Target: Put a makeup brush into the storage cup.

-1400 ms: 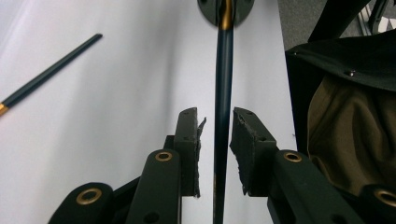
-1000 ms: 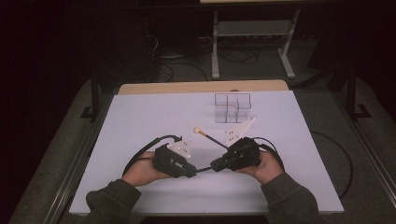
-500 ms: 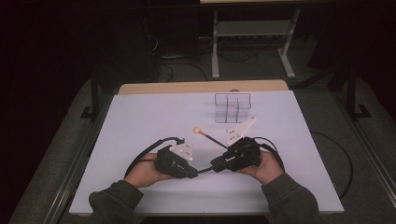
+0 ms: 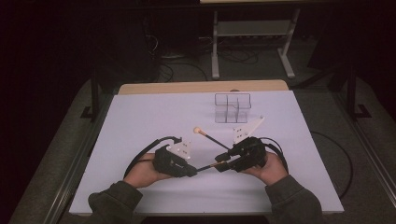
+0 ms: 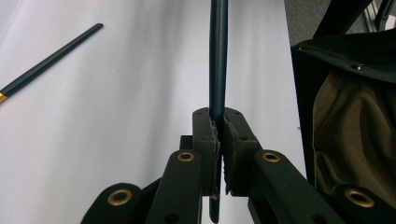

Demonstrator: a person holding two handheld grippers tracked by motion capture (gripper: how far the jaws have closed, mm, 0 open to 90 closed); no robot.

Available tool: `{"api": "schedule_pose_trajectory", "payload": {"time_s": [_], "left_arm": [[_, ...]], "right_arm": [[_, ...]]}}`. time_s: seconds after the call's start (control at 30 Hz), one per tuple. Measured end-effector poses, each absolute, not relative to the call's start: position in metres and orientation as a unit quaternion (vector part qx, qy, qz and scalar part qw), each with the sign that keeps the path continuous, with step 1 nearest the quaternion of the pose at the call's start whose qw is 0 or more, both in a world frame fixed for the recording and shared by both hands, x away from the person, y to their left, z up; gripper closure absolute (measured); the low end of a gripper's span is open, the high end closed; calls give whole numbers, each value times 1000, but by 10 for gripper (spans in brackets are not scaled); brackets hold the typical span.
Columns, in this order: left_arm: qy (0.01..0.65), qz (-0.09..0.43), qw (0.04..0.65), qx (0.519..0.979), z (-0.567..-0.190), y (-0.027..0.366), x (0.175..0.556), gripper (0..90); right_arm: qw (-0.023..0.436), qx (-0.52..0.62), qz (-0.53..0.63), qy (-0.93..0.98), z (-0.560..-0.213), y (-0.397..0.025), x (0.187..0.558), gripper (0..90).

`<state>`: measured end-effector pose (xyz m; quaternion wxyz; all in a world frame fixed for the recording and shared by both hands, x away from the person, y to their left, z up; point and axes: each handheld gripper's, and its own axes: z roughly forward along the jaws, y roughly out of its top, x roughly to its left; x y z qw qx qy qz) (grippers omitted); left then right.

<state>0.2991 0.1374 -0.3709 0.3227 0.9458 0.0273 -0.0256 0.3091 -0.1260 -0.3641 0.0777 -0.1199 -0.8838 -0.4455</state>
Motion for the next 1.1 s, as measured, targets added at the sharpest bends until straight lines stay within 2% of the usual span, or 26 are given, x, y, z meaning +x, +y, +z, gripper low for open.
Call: {"api": "schedule_pose_trajectory", "payload": {"time_s": [0.13, 0.3, 0.5, 0.7, 0.93, 1.03, 1.1], "left_arm": [[30, -20, 333, 942, -370, 139, 300, 846], [38, -21, 348, 936, -369, 141, 300, 846], [40, -18, 363, 931, -369, 141, 301, 846], [38, -23, 365, 930, -370, 140, 300, 845], [39, -29, 365, 930, -373, 137, 300, 843], [40, -30, 361, 931, -373, 135, 300, 829], [44, -28, 355, 933, -374, 133, 301, 734]], "right_arm": [[79, -122, -449, -881, -366, -128, 309, 612], [82, -120, -457, -877, -368, -127, 308, 622], [91, -118, -481, -864, -369, -122, 308, 683], [92, -109, -496, -856, -369, -121, 309, 814], [96, -108, -494, -857, -369, -122, 311, 825], [93, -105, -488, -861, -367, -122, 311, 827], [91, -101, -479, -867, -365, -122, 311, 828]]}}
